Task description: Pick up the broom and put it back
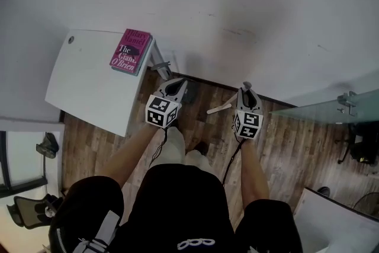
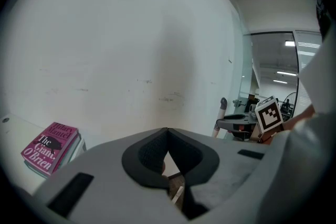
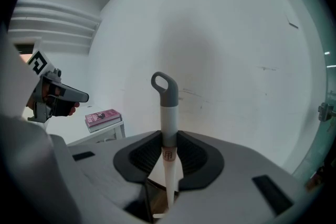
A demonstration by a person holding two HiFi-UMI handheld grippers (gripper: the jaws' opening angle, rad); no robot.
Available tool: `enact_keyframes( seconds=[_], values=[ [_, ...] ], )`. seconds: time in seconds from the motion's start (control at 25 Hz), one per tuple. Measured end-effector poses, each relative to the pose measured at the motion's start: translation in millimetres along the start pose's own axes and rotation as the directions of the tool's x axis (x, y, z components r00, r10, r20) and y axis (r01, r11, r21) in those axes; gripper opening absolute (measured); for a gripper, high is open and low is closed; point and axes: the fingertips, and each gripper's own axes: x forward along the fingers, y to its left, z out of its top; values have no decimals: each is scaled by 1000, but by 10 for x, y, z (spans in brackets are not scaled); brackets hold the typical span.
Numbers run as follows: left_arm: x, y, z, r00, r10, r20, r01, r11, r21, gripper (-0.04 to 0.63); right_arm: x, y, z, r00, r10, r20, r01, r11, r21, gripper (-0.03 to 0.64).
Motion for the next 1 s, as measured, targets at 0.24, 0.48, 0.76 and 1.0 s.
enact_keyframes(
  seconds=[0.24,0.48,0.76,1.0],
  values=[
    [258,233,-52,999,-32,-25,32,999,-21,20,325,25,-175,999,-20,-39,20,1000,1,101],
    [424,492,-106,998,-49,-40,48,998,-41,19,643,73,-323,997,-34,-75,35,999,6,101],
    [603,784,-296,995,-46,-89,41,997,-60,19,974,136,-427,993,-65,-100,68,997,33,101],
    [773,946,-401,991,-68,-117,63,997,-42,20,1306,346,-558,989,-64,-133,69,997,31,102]
  ],
)
